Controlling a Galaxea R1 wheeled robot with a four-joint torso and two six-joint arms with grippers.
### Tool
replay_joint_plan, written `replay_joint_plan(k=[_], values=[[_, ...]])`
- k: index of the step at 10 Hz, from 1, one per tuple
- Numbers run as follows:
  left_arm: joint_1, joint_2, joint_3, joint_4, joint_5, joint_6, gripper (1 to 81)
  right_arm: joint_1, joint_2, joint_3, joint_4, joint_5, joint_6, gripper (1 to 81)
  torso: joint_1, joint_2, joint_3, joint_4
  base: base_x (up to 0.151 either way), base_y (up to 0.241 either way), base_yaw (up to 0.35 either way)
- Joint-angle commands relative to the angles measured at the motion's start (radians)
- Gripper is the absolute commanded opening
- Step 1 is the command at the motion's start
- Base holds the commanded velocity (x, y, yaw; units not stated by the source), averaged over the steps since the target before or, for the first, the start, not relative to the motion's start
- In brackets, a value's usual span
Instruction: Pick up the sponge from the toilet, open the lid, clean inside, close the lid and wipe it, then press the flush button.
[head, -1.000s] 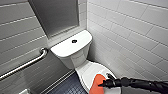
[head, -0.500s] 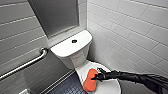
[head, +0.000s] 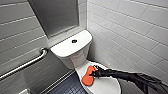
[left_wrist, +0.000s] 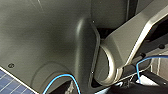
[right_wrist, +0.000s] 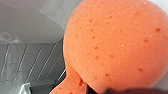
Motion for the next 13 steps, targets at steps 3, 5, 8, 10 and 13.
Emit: replay_joint_plan(k=[3, 5, 8, 10, 13], values=[[0.016, -0.003, 0.015, -0.009, 0.091, 0.003, 81.1, 0.116, 0.159, -0.149, -0.014, 0.002, -0.009, 1.0, 0.000, 0.000, 0.000, 0.000, 0.000, 0.000, 0.000], [0.016, -0.001, 0.015, -0.007, 0.092, 0.003, 81.1, 0.041, 0.116, -0.072, -0.020, -0.017, -0.004, 1.0, 0.000, 0.000, 0.000, 0.000, 0.000, 0.000, 0.000], [0.016, 0.004, 0.019, -0.007, 0.094, 0.003, 81.1, -0.090, 0.033, -0.063, -0.014, 0.000, 0.000, 1.0, 0.000, 0.000, 0.000, 0.000, 0.000, 0.000, 0.000], [0.016, 0.004, 0.021, -0.007, 0.094, 0.003, 81.1, -0.150, -0.094, 0.067, -0.010, 0.009, 0.005, 1.0, 0.000, 0.000, 0.000, 0.000, 0.000, 0.000, 0.000], [0.016, 0.005, 0.033, -0.006, 0.094, 0.005, 81.1, -0.226, -0.260, 0.213, -0.003, 0.077, 0.005, 1.0, 0.000, 0.000, 0.000, 0.000, 0.000, 0.000, 0.000]])
